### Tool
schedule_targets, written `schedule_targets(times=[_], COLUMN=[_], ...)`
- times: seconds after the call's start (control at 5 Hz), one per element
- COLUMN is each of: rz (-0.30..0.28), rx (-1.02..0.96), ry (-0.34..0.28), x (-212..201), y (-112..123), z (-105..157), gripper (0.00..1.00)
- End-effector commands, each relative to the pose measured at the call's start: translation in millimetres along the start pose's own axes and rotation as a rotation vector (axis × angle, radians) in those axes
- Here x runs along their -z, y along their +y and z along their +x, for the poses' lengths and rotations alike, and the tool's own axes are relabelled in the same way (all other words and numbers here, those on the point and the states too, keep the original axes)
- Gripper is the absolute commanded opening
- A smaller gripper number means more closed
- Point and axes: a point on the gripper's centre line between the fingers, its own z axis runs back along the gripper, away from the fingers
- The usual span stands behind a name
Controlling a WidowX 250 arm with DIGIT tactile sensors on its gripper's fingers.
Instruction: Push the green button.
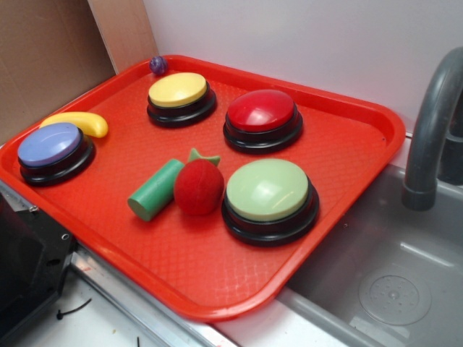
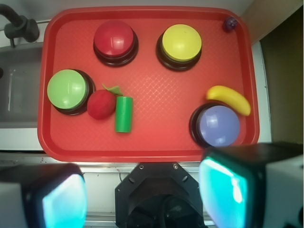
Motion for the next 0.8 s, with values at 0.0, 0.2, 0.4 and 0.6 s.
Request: schedule_targets(times=[0.0, 0.2, 0.4, 0.6], rz=[0.000, 0.035, 0.064, 0.100], rx=[0.000, 0.255, 0.509, 0.761], ry=[0.000, 0.079, 0.101, 0.080], x=[0, 57, 116, 161], y=[0, -49, -107, -159], z=[0, 42, 70, 57], gripper=[1.00, 1.00, 1.00, 1.00])
